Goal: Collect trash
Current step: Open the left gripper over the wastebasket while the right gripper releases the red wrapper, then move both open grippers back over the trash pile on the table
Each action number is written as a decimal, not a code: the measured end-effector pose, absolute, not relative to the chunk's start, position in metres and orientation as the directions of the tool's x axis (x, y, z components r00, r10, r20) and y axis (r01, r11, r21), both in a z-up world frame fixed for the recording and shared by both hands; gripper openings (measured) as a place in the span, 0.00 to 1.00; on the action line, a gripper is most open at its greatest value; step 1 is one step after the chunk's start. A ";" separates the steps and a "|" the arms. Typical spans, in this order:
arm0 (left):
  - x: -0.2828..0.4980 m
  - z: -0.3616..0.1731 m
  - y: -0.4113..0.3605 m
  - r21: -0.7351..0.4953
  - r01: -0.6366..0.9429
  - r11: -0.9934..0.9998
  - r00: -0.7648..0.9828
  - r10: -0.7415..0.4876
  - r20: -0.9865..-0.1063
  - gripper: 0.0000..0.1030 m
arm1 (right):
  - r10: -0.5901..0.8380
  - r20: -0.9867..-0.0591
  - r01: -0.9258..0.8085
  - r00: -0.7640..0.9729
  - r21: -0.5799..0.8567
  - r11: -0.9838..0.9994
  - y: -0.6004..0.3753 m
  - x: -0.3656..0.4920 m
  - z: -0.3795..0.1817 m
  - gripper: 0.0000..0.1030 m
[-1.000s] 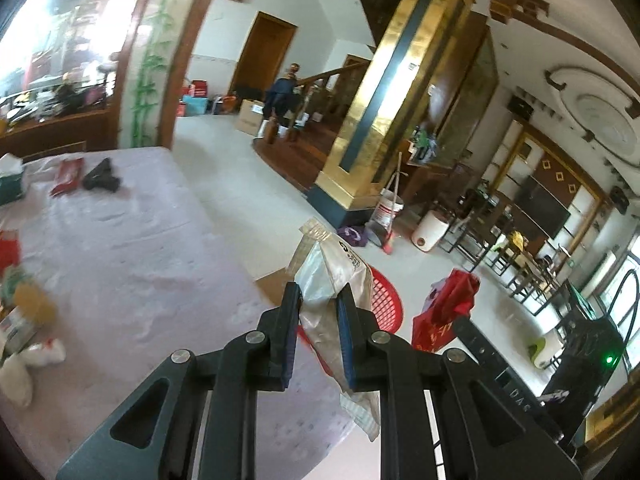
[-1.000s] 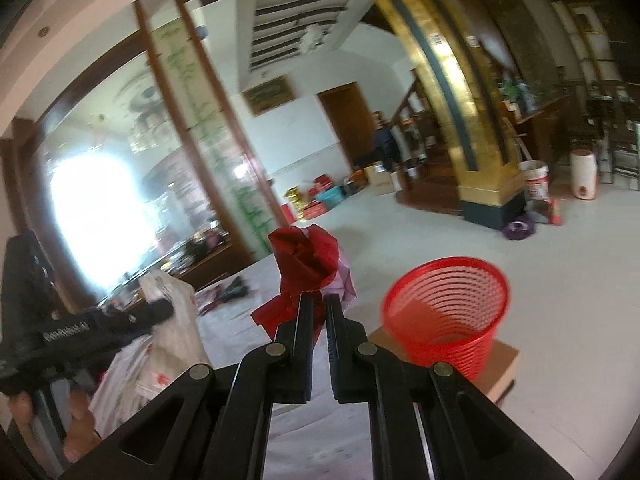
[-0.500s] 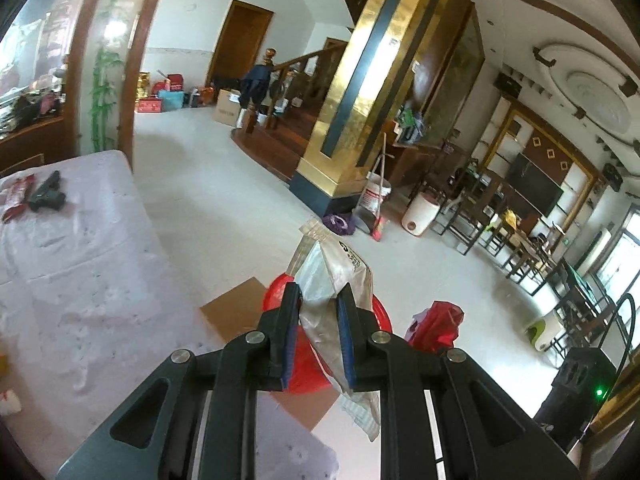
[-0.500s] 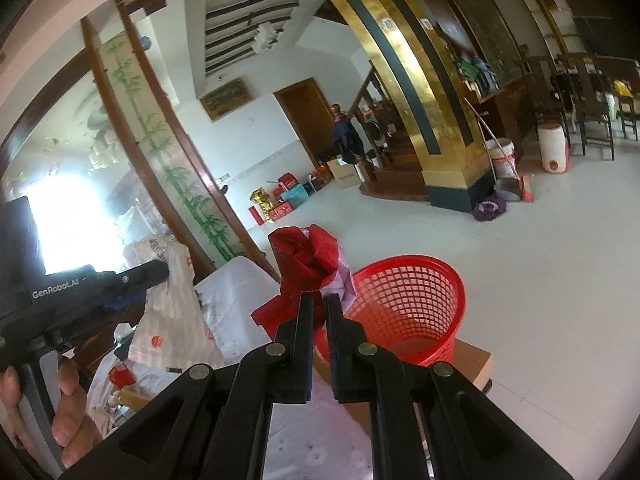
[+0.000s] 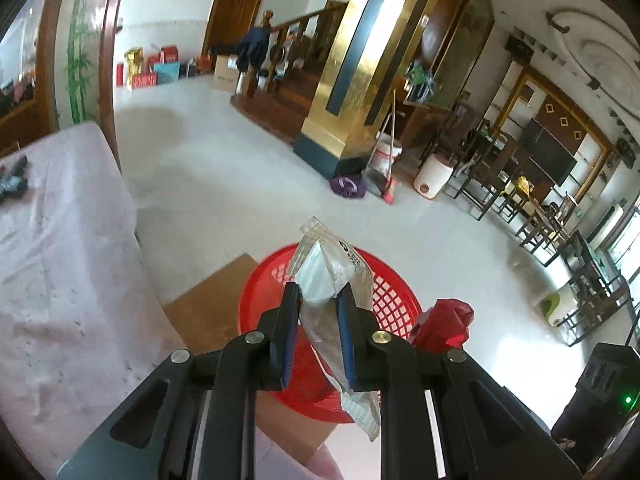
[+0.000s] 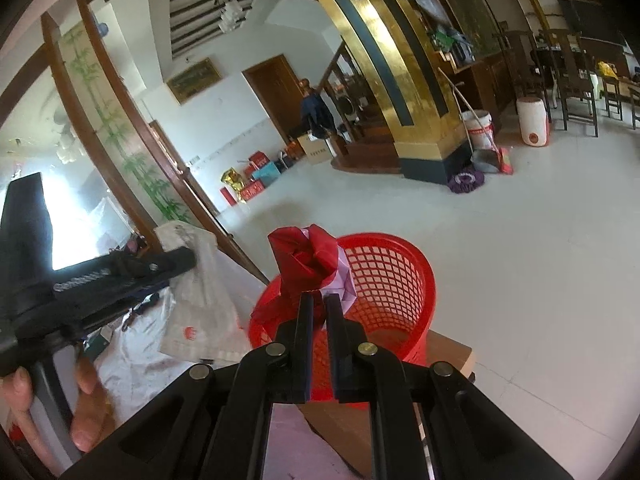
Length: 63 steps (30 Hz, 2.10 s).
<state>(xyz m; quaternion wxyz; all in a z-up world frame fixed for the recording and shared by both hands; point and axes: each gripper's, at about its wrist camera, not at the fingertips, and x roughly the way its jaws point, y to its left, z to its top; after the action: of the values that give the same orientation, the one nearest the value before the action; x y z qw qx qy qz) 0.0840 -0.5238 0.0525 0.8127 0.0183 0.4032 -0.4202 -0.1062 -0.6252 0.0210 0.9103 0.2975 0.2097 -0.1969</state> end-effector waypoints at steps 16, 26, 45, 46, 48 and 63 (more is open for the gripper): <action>0.100 0.012 -0.551 -0.270 0.699 0.662 0.286 -0.605 -0.744 0.20 | -0.234 -0.571 0.534 0.787 0.440 0.722 -0.646 -0.083 -0.004 0.08; 0.090 0.042 -0.504 -0.311 0.678 0.666 0.308 -0.641 -0.703 0.44 | -0.234 -0.540 0.525 0.808 0.481 0.702 -0.640 -0.098 0.011 0.31; 0.015 0.104 -0.162 -0.249 0.330 0.911 0.738 -0.413 -0.534 0.74 | 0.036 -0.281 0.076 0.959 0.378 0.923 -0.416 -0.083 0.093 0.88; 0.015 0.102 -0.143 -0.244 0.299 0.922 0.755 -0.385 -0.530 0.74 | 0.068 -0.281 0.045 0.957 0.378 0.925 -0.405 -0.078 0.093 0.88; 0.016 0.098 -0.110 -0.255 0.240 0.937 0.777 -0.343 -0.528 0.74 | 0.131 -0.289 -0.011 0.948 0.385 0.923 -0.387 -0.067 0.092 0.88; 0.041 0.046 0.027 -0.216 -0.005 0.976 0.780 -0.132 -0.612 0.75 | 0.350 -0.390 -0.219 0.852 0.342 0.914 -0.275 0.011 0.072 0.88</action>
<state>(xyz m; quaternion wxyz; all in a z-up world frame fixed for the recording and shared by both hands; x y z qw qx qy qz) 0.0409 0.0271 0.0465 0.9376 -0.1034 0.3301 -0.0340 0.0108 -0.2745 0.0719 0.9514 0.1437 0.2276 0.1497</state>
